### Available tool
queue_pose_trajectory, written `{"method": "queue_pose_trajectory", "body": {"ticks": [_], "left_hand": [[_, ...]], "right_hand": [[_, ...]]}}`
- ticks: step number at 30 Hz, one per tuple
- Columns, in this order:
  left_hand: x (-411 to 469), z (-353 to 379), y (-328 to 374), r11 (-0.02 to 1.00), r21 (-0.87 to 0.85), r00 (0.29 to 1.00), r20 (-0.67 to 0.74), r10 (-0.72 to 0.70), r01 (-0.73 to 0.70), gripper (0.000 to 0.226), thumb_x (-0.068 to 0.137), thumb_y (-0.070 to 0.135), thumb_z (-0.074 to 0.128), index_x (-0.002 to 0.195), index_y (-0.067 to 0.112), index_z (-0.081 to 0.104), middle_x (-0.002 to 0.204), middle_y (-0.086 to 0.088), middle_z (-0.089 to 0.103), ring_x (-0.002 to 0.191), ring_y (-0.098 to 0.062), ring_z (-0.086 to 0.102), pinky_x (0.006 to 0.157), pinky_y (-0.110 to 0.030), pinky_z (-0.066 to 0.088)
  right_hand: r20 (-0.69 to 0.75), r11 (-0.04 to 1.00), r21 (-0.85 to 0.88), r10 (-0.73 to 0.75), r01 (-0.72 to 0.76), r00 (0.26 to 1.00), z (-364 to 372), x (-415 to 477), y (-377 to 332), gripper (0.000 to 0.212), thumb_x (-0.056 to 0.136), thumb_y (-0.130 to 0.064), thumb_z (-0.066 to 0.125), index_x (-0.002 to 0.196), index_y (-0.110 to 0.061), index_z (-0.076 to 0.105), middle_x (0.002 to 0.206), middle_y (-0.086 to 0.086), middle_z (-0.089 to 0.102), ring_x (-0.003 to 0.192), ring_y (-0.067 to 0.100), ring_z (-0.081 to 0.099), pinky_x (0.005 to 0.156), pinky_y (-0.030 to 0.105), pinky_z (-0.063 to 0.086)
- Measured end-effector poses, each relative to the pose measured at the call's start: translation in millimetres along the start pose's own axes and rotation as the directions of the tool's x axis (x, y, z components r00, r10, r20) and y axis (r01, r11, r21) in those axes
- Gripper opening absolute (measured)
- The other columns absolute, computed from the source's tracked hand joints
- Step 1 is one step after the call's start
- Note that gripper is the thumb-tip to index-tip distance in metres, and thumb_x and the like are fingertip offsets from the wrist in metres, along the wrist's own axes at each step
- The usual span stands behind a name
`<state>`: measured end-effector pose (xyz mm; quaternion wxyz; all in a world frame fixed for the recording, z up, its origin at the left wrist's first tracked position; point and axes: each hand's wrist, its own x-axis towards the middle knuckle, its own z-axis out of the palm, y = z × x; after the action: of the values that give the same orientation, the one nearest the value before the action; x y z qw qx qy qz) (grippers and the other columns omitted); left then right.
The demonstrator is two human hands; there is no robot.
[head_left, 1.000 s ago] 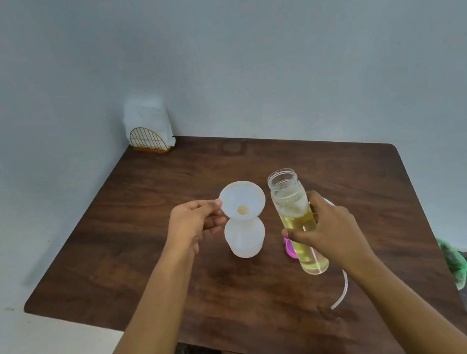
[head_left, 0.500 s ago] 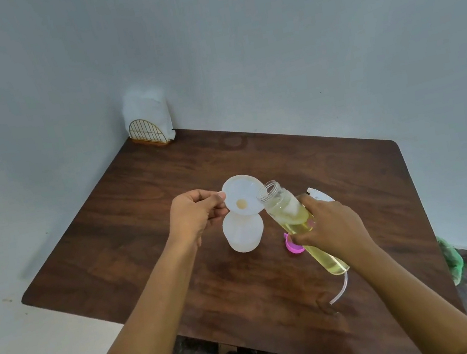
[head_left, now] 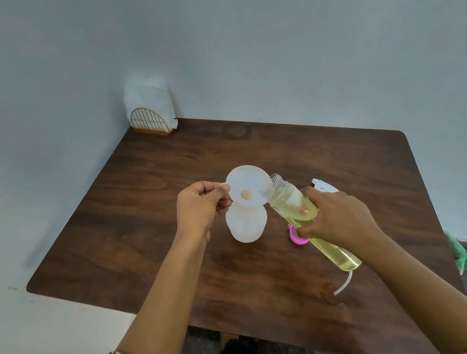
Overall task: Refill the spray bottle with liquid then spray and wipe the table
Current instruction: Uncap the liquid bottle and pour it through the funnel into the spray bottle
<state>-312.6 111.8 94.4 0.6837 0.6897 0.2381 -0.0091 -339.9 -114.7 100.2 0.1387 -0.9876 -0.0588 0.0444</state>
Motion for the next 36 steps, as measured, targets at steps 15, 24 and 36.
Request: {"method": "queue_pose_trajectory", "body": {"ticks": [15,24,36], "left_hand": [[-3.7,0.5,-0.6,1.0,0.014,1.0,0.015,0.017,-0.017,0.005,0.085,0.01,0.072,0.083,0.006,0.071,0.07,-0.008,0.07,0.06,-0.012,0.063,0.07,-0.03,0.06],[-5.4,1.7,-0.6,0.999,0.021,0.999,0.028,0.024,-0.025,0.005,0.086,0.01,0.071,0.083,0.005,0.071,0.072,-0.01,0.07,0.06,-0.012,0.063,0.073,-0.033,0.06],[-8.0,2.3,0.8,1.0,0.023,1.0,0.023,0.012,-0.013,0.004,0.085,0.007,0.071,0.083,0.003,0.071,0.071,-0.01,0.069,0.056,-0.011,0.061,0.072,-0.032,0.06]], "right_hand": [[0.044,0.993,-0.116,-0.033,0.038,0.999,-15.1,-1.3,-1.8,0.046,0.065,-0.052,0.069,0.102,-0.031,0.052,0.071,-0.012,0.051,0.067,0.012,0.049,0.049,0.024,0.029],[0.091,0.984,-0.165,-0.048,0.062,0.995,-23.7,-0.6,-2.0,0.042,0.067,-0.051,0.069,0.097,-0.028,0.05,0.07,-0.011,0.05,0.063,0.01,0.048,0.049,0.023,0.033],[0.118,0.969,-0.216,-0.092,0.116,0.989,-33.4,0.8,-4.7,0.045,0.071,-0.051,0.068,0.106,-0.029,0.052,0.068,-0.013,0.044,0.069,0.013,0.05,0.047,0.021,0.026]]}}
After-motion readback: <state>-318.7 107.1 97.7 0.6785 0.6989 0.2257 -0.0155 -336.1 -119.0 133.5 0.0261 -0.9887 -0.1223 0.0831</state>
